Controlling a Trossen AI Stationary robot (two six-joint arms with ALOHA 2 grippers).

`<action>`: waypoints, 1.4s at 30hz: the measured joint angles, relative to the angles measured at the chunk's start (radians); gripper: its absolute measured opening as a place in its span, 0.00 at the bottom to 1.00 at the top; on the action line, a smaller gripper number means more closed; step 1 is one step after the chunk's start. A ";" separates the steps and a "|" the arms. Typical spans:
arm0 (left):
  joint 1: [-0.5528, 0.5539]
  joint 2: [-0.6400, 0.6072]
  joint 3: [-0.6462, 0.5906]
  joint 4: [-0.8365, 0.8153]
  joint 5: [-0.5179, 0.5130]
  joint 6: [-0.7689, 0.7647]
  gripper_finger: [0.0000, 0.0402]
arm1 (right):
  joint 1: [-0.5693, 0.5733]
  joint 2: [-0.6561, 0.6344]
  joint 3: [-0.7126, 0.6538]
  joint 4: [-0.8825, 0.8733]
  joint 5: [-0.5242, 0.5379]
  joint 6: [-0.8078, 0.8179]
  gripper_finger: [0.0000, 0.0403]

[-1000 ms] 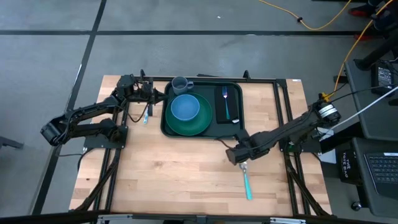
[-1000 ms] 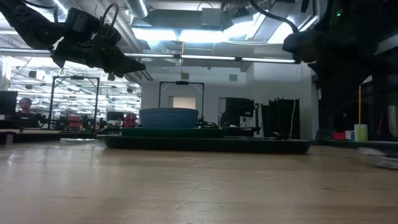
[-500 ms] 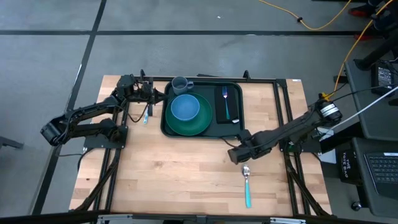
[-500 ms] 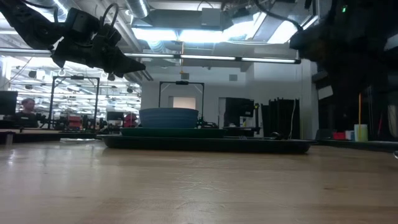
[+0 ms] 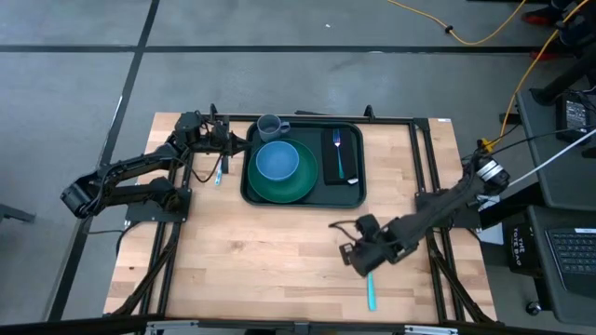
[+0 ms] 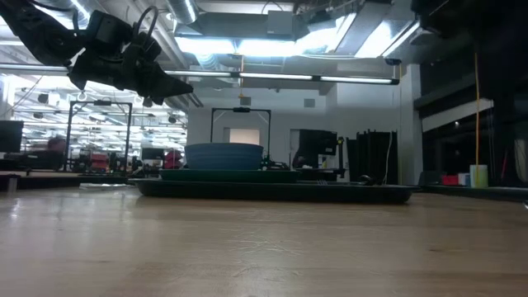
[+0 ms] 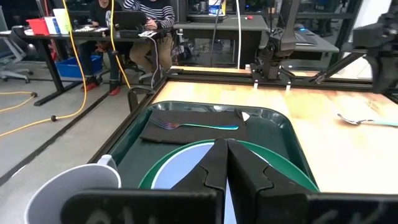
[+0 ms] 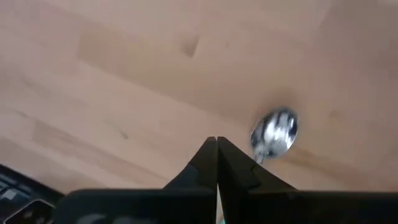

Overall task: Set up tray
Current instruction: Put the green spoon on the black table napkin beside the blue fork on the black tray

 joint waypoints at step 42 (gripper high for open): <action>0.000 0.000 0.000 0.000 0.000 -0.097 0.01 | 0.228 0.221 0.133 -0.108 -0.005 0.158 0.37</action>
